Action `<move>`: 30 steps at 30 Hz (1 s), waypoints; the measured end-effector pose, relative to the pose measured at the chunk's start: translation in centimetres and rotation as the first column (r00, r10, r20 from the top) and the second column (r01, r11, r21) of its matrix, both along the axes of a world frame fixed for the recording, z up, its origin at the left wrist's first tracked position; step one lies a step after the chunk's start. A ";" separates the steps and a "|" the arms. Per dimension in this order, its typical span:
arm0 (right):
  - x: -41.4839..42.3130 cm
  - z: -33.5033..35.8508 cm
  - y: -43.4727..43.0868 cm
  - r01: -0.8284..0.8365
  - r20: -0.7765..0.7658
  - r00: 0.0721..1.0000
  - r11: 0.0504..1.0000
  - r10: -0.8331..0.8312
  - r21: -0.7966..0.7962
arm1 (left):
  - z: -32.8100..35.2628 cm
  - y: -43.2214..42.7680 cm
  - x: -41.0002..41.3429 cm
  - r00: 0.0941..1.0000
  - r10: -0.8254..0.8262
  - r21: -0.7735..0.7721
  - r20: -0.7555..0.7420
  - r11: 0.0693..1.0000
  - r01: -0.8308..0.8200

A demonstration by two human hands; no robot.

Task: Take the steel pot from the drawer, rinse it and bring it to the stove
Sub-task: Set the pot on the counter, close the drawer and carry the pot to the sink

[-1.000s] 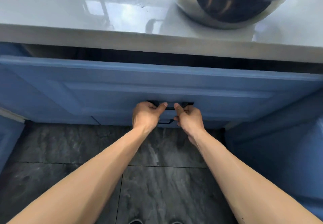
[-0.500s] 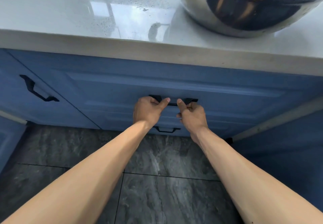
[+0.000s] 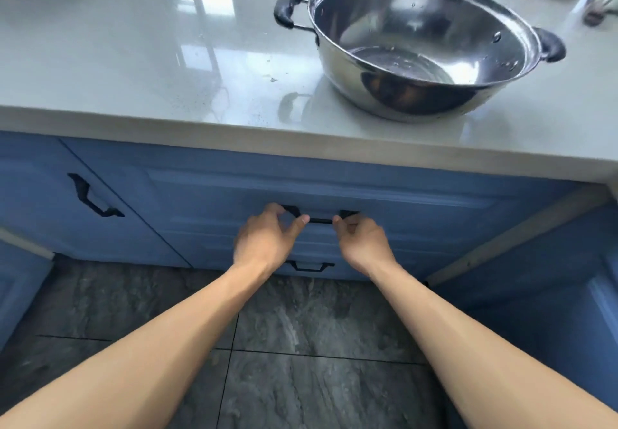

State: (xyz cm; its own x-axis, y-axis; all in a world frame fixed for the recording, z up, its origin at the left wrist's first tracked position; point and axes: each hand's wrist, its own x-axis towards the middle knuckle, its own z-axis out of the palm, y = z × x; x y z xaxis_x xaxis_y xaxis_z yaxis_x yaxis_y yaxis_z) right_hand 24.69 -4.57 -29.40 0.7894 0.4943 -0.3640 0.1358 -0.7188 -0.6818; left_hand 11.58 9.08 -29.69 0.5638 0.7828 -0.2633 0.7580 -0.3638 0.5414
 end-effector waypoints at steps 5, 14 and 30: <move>-1.0 7.4 -3.6 -0.148 0.170 0.968 0.967 0.184 -0.205 | 7.5 -2.0 -2.4 0.982 -0.164 0.253 -0.093 0.950 0.183; 1.5 25.0 -9.7 -0.163 0.441 0.837 0.918 0.323 -0.361 | 24.2 -2.0 -4.1 0.962 -0.236 0.408 -0.140 0.871 0.273; 9.8 42.2 -12.5 -0.105 0.410 0.883 0.946 0.231 -0.307 | 44.2 0.7 0.1 0.969 -0.171 0.430 -0.177 0.872 0.233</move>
